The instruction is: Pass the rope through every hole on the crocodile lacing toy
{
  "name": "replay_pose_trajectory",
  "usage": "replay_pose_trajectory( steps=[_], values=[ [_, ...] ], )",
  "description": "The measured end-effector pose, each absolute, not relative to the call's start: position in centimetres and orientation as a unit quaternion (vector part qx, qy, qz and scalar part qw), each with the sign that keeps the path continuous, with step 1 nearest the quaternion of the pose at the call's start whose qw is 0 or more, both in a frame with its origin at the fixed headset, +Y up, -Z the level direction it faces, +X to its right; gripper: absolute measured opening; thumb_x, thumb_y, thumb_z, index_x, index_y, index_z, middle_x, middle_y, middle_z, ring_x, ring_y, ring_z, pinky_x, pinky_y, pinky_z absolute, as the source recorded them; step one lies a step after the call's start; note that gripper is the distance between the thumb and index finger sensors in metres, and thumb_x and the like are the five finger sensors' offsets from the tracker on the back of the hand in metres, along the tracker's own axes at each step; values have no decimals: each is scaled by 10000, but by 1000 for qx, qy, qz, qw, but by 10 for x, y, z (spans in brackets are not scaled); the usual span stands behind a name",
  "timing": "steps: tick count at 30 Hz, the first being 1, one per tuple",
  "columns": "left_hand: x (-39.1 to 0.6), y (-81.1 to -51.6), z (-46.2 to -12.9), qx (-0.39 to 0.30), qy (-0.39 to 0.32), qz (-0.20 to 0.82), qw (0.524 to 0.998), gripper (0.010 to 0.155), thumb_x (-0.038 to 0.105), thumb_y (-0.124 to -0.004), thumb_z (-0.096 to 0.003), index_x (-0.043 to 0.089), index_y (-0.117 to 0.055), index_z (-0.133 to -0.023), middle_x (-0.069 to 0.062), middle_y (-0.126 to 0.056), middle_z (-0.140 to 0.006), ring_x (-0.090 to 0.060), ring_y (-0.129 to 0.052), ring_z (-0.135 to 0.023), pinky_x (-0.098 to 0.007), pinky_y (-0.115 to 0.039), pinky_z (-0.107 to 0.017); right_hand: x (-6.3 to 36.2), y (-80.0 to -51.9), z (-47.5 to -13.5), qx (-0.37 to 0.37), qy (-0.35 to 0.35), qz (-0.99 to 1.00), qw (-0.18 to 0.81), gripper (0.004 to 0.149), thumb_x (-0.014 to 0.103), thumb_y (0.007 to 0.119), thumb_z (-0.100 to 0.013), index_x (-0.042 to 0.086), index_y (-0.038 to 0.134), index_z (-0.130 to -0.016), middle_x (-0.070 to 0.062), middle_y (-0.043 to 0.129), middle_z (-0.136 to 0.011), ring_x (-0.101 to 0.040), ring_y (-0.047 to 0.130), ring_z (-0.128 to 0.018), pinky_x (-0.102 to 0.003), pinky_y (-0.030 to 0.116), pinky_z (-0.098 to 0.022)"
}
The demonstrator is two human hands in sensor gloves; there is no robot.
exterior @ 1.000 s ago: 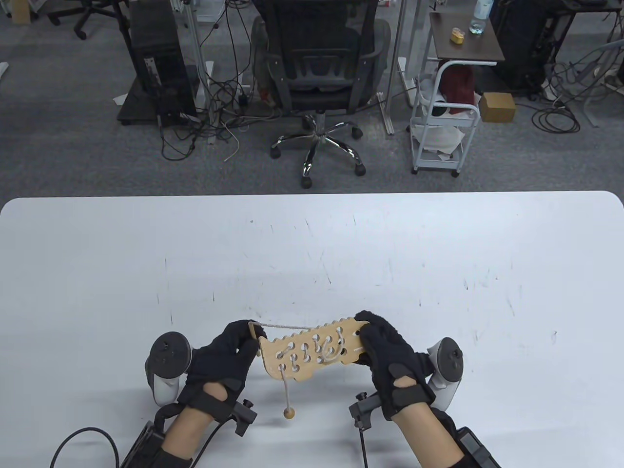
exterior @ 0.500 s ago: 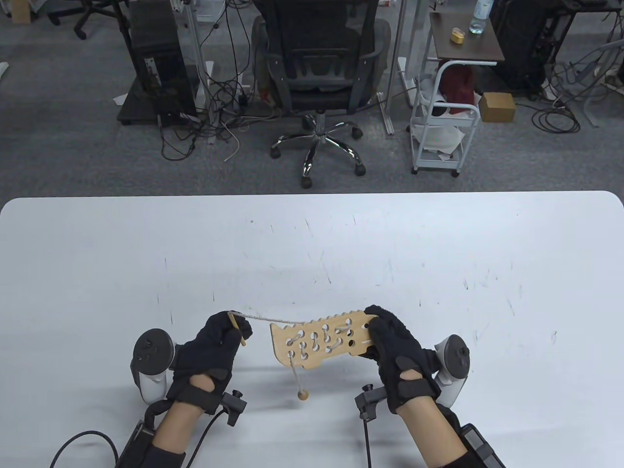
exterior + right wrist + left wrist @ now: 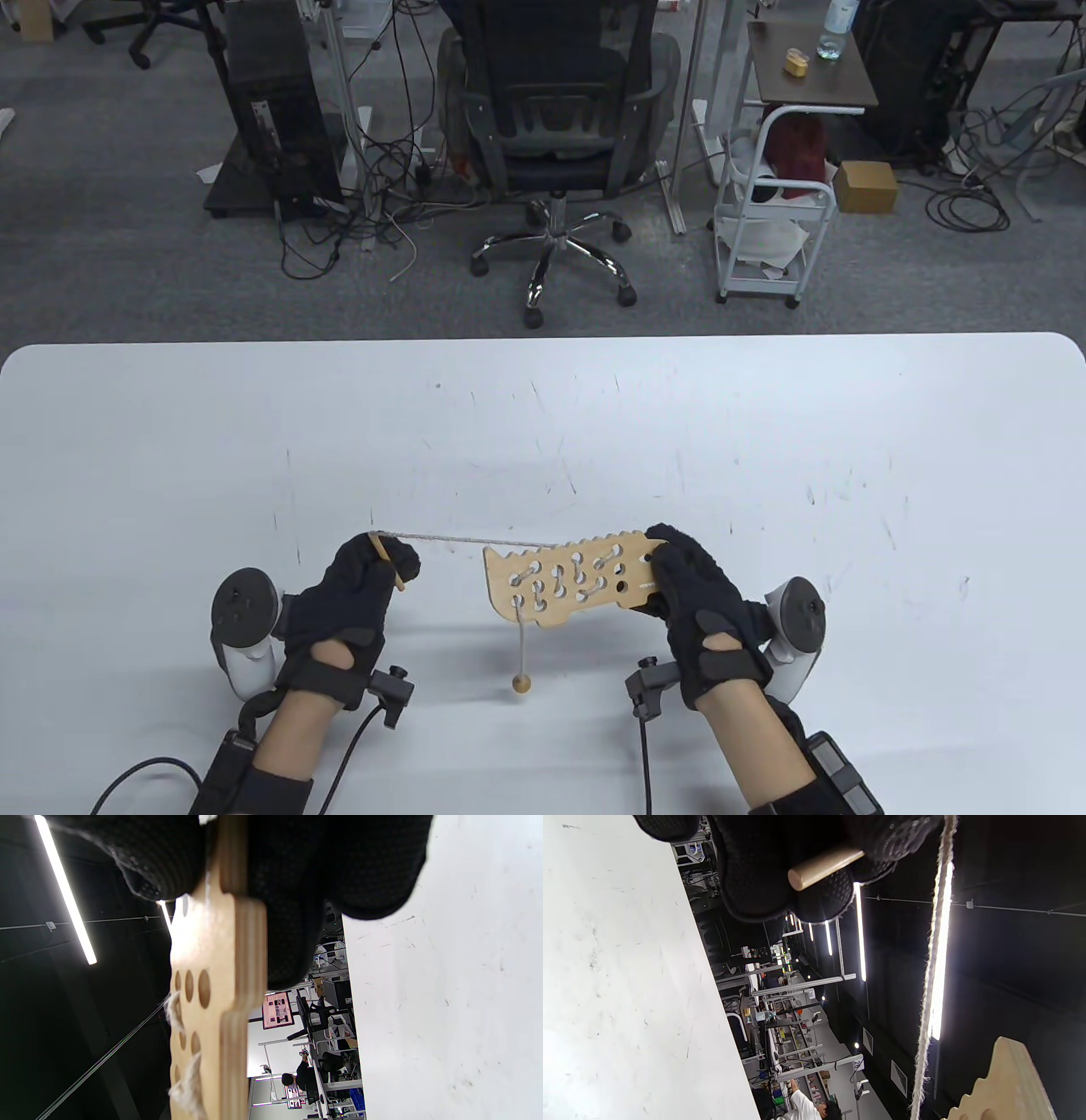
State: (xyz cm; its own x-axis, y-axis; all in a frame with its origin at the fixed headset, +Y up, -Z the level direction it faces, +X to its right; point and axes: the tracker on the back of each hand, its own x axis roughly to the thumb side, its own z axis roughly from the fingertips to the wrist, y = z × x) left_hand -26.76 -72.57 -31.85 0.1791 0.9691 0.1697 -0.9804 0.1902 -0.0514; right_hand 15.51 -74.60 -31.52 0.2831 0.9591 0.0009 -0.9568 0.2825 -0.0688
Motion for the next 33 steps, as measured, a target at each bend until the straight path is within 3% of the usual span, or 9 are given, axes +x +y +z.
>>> replay_pose_trajectory(
  steps=[7,10,14,17,22,25,29,33],
  values=[
    [-263,-724,-318,15,-102,645,757,508,351,-720,-411,295,-690,-915,17,-878,-782,-247,-873,-713,-580,-536,-744,150,-745,-313,-20,-9,594,804,479,360,800,-467,126,749,-882,-35,997,-690,-197,1088,-470,-408,844,-420],
    [-258,-722,-317,-3,-128,626,769,670,309,-708,-426,423,-489,-1049,39,-844,-784,-266,-837,-729,-584,-507,-754,144,-745,-311,-10,4,596,803,477,359,799,-469,126,750,-882,-35,996,-692,-197,1089,-469,-407,844,-421],
    [-250,-723,-316,-35,-152,619,770,707,275,-678,-440,546,-421,-1041,24,-788,-825,-287,-779,-779,-596,-466,-764,136,-744,-308,5,16,601,799,477,360,800,-468,126,751,-881,-34,999,-687,-198,1090,-467,-406,845,-419],
    [-245,-723,-316,-49,-162,611,773,674,262,-665,-440,531,-498,-1035,18,-769,-829,-292,-764,-789,-598,-467,-763,131,-743,-306,14,23,604,797,475,359,798,-469,125,752,-880,-33,1000,-687,-196,1090,-467,-406,845,-419],
    [-241,-724,-315,-60,-168,606,775,643,291,-673,-446,530,-476,-1010,35,-781,-825,-292,-813,-790,-604,-502,-756,126,-743,-303,23,32,605,795,477,360,799,-468,125,752,-880,-34,997,-690,-197,1090,-468,-407,846,-418],
    [-240,-725,-315,-61,-159,611,773,601,340,-731,-445,508,-517,-981,56,-862,-816,-284,-910,-774,-613,-547,-748,122,-742,-301,30,38,607,793,478,360,800,-467,124,752,-879,-36,1000,-686,-198,1090,-467,-407,846,-418],
    [-242,-724,-316,-41,-142,592,792,509,371,-813,-417,344,-694,-911,85,-986,-770,-240,-1025,-717,-572,-643,-724,118,-741,-299,38,43,607,793,477,360,799,-467,124,753,-879,-35,999,-688,-198,1090,-468,-408,845,-418],
    [-240,-725,-315,-36,-143,581,800,492,391,-858,-390,340,-771,-871,76,-1008,-755,-223,-1028,-692,-551,-656,-718,116,-740,-298,44,46,606,793,478,360,800,-466,124,753,-879,-36,998,-689,-199,1090,-469,-409,845,-418]
  ],
)
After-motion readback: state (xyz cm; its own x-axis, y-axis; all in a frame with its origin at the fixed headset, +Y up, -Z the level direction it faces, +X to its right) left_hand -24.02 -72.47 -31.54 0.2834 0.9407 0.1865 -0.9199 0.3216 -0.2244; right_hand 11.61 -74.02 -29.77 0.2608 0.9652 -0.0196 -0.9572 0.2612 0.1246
